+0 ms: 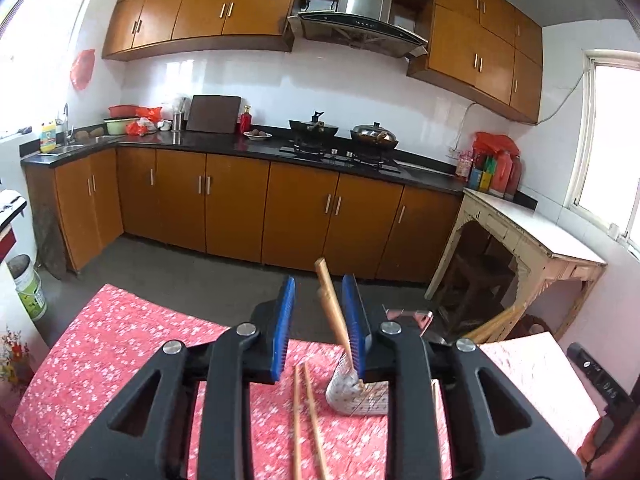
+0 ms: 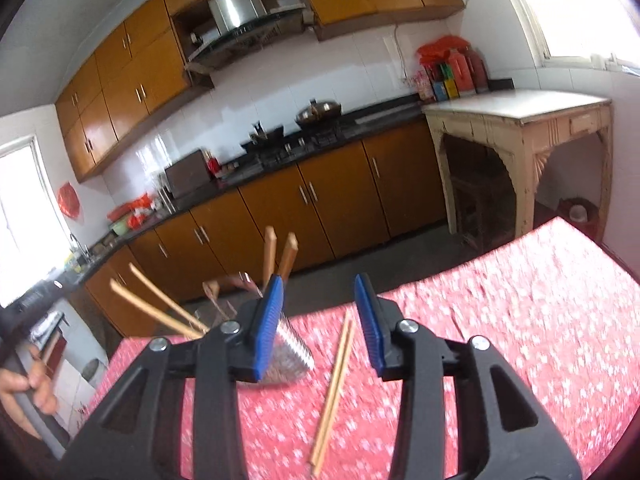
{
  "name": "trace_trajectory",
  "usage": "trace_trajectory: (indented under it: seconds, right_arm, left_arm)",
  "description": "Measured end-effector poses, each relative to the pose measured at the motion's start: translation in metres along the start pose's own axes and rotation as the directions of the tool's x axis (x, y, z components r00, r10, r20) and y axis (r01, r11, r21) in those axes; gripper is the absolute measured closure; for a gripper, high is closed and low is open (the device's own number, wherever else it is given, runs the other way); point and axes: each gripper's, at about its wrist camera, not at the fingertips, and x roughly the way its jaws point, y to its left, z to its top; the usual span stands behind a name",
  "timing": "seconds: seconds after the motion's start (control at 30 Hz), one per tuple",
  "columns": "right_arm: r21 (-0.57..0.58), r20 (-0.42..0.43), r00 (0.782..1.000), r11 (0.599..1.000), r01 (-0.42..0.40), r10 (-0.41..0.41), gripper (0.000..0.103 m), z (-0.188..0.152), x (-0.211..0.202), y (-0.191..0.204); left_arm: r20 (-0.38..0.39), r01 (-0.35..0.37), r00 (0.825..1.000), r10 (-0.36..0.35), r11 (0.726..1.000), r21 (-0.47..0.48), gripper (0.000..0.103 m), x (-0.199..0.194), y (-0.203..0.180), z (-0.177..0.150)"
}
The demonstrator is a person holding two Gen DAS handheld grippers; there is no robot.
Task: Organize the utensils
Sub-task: 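Move both tools down to the chopsticks lying on the cloth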
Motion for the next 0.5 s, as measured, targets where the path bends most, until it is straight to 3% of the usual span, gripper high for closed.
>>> trace_trajectory:
  seconds: [0.2, 0.5]
  right_arm:
    - [-0.026, -0.138, 0.99, 1.0, 0.016, -0.02, 0.066, -0.057, 0.029, -0.003]
    - [-0.071, -0.382, 0.922, 0.997, 0.041, -0.065, 0.085, -0.144, 0.093, 0.005]
  left_arm:
    - [-0.057, -0.045, 0.997, 0.047, 0.999, 0.028, 0.078, -0.008, 0.021, -0.049]
    - [-0.258, -0.066, 0.963, 0.084, 0.995, 0.079, 0.078, 0.033, 0.036, -0.147]
